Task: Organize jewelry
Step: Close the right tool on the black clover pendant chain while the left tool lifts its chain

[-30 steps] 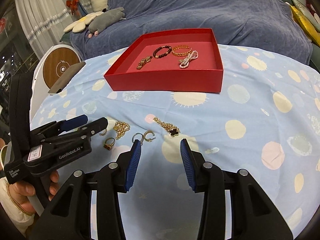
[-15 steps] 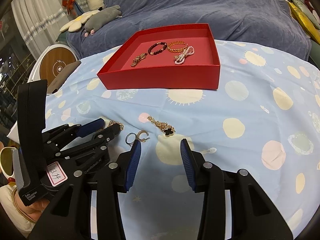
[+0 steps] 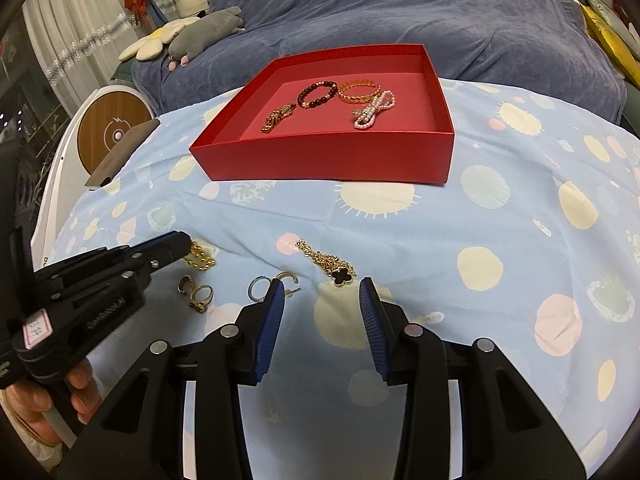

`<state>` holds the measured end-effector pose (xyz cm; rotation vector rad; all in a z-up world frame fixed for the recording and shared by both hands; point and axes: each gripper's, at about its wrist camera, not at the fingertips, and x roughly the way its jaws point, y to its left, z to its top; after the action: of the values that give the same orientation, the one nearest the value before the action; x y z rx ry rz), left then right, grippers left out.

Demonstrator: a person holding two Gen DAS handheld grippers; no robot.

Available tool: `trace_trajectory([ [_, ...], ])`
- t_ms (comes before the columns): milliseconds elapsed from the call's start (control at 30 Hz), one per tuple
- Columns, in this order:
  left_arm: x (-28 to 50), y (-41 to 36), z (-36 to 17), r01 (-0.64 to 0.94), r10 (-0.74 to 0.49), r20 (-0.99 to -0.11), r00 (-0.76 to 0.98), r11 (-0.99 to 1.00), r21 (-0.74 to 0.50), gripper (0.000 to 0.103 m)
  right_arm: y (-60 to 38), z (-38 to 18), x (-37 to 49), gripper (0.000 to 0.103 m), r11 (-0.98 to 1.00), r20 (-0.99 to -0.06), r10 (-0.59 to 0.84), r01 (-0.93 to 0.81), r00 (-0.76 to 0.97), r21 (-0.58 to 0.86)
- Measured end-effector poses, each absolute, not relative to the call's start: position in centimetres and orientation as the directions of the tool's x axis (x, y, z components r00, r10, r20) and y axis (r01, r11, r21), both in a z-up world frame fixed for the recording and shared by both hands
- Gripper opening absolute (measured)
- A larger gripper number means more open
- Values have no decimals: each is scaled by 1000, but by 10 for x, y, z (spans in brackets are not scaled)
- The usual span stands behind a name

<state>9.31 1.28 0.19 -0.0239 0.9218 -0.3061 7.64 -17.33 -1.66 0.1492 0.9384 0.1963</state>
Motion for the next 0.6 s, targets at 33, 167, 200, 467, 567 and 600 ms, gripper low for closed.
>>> trace_trajectory([
  [33, 93, 16, 6, 247, -274, -775, 569, 956, -157, 4, -173, -18, 78, 36, 973, -785, 229, -101, 576, 209],
  [167, 93, 24, 18, 236, -286, -758, 586, 955, -178, 4, -173, -24, 88, 33, 973, -791, 223, -88, 570, 211],
  [200, 93, 26, 20, 235, -289, -755, 588, 955, -183, 4, -173, -27, 91, 31, 973, -793, 224, -83, 566, 215],
  [467, 95, 36, 24, 212, -291, -754, 588, 956, -203, 4, -173, -40, 103, 25, 980, -807, 192, -66, 559, 188],
  [567, 96, 38, 23, 208, -289, -756, 587, 957, -205, 4, -169, -40, 104, 23, 983, -805, 182, -78, 564, 167],
  [600, 96, 38, 23, 206, -288, -757, 587, 957, -205, 4, -168, -41, 104, 18, 983, -806, 182, -84, 564, 163],
])
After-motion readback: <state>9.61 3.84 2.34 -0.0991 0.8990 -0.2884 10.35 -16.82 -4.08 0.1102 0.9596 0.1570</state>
